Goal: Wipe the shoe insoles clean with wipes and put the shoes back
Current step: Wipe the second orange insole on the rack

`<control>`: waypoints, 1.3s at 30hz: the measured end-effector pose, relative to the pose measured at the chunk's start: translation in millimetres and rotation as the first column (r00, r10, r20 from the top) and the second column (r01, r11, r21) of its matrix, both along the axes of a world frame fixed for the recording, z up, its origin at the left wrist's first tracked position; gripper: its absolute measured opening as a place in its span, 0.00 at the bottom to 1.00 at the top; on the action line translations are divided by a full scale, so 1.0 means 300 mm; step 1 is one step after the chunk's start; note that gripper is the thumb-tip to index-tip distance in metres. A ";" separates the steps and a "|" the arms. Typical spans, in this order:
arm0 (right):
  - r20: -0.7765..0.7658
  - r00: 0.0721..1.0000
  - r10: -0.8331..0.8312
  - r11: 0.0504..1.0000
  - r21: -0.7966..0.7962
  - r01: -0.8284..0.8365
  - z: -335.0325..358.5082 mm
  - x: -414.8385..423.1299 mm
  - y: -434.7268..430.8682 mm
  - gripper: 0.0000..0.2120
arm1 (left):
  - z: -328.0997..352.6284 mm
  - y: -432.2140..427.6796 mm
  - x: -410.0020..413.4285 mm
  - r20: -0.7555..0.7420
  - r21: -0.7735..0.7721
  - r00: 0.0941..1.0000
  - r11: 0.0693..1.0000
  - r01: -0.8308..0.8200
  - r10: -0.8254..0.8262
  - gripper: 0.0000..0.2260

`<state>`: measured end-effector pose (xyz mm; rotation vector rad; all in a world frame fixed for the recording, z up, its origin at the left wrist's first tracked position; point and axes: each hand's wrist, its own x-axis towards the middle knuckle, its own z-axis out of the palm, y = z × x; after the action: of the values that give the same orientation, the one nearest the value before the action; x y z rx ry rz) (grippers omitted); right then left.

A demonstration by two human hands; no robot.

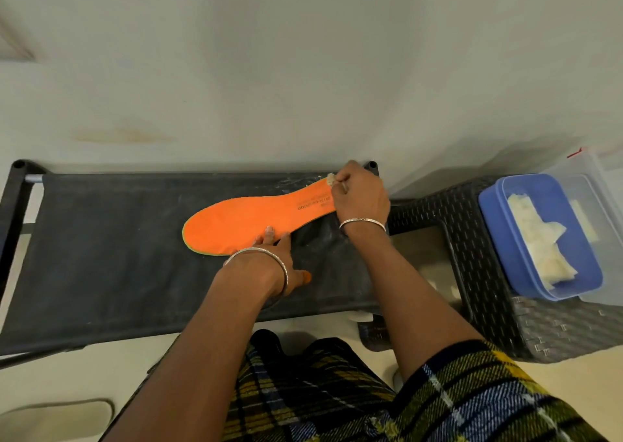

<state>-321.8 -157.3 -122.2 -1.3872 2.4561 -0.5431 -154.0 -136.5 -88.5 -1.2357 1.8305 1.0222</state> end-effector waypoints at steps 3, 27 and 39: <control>0.017 0.990 -0.143 0.989 -0.025 0.143 -0.005 -0.037 0.014 0.02 | 0.008 0.000 0.011 -0.004 -0.006 1.000 1.000 0.018 -0.018 0.38; -0.039 0.979 0.202 0.975 0.097 -0.197 -0.008 0.133 -0.006 0.12 | -0.068 0.022 -0.017 0.030 -0.057 1.000 0.998 -0.002 0.004 0.42; -0.120 0.985 0.126 0.986 0.120 -0.112 0.022 0.011 0.002 0.14 | -0.050 0.016 -0.010 0.024 -0.041 1.000 0.999 0.021 -0.020 0.41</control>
<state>-318.7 -156.7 -115.6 -1.5537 2.4380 -0.2921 -157.0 -131.7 -103.6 -1.2455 1.8516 0.9591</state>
